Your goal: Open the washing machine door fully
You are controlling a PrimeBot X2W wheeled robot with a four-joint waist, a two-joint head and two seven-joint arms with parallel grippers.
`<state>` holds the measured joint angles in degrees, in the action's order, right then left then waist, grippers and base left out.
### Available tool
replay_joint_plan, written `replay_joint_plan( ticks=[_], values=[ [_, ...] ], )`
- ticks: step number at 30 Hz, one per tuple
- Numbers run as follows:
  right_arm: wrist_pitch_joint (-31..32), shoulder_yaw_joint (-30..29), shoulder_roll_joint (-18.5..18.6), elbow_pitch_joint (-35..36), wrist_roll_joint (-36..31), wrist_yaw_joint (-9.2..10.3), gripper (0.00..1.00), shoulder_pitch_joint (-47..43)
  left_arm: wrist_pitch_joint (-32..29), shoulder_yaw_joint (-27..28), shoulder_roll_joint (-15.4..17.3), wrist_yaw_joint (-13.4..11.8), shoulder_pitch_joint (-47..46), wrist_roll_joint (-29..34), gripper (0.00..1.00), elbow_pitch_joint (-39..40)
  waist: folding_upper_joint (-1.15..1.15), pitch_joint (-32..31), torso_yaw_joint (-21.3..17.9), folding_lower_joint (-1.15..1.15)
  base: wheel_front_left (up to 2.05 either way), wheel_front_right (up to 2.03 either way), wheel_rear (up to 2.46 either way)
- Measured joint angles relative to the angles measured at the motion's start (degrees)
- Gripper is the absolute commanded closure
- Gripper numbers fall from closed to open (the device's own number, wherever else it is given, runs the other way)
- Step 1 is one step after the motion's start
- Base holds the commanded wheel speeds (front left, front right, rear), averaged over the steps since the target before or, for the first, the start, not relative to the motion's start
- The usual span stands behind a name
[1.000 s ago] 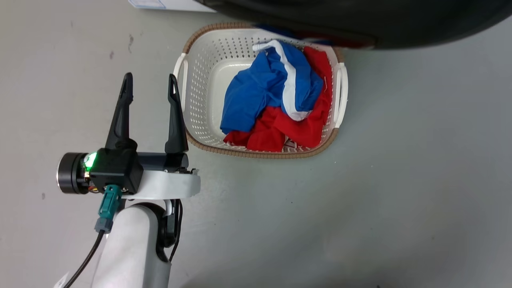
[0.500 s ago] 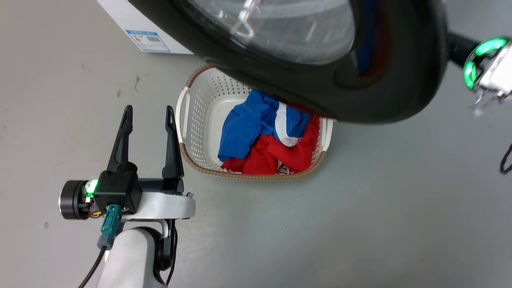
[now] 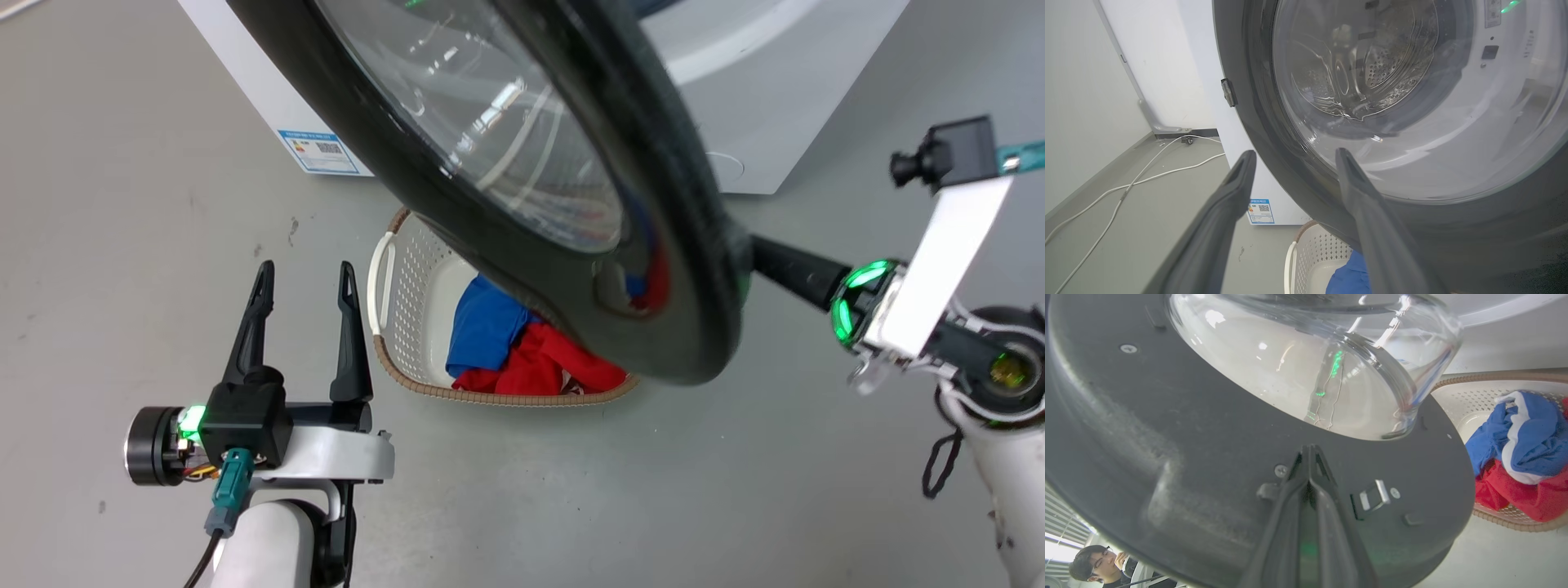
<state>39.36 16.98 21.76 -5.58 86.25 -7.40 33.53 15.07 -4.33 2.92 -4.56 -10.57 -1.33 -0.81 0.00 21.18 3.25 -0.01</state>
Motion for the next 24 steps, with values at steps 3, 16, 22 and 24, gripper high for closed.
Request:
replay_joint_plan(
  ticks=[3,16,22,24],
  values=[
    [-0.1,1.1,-0.9,1.7,0.6,0.00,1.00,-2.2,0.0,0.0,0.0,0.0,0.6,0.0,0.00,0.0,0.00,-1.0,0.0,0.00,0.00,0.00,0.00],
    [-1.3,6.1,-4.6,7.0,1.5,0.00,1.00,-8.5,0.0,-0.8,0.0,0.0,2.1,0.0,0.00,-0.6,0.00,-3.8,1.0,0.00,0.00,0.00,0.00],
    [-2.0,8.2,-6.1,7.9,1.9,0.00,1.00,-11.3,0.0,-1.1,0.0,0.0,3.0,-0.4,0.00,-0.9,0.00,-5.2,1.4,0.00,0.00,0.00,0.00],
    [-2.3,8.7,-6.6,8.1,2.2,0.00,1.00,-12.3,0.0,-1.2,0.0,0.0,3.3,-0.4,0.00,-1.0,0.00,-5.6,1.5,0.00,0.00,0.00,0.00]
  ],
)
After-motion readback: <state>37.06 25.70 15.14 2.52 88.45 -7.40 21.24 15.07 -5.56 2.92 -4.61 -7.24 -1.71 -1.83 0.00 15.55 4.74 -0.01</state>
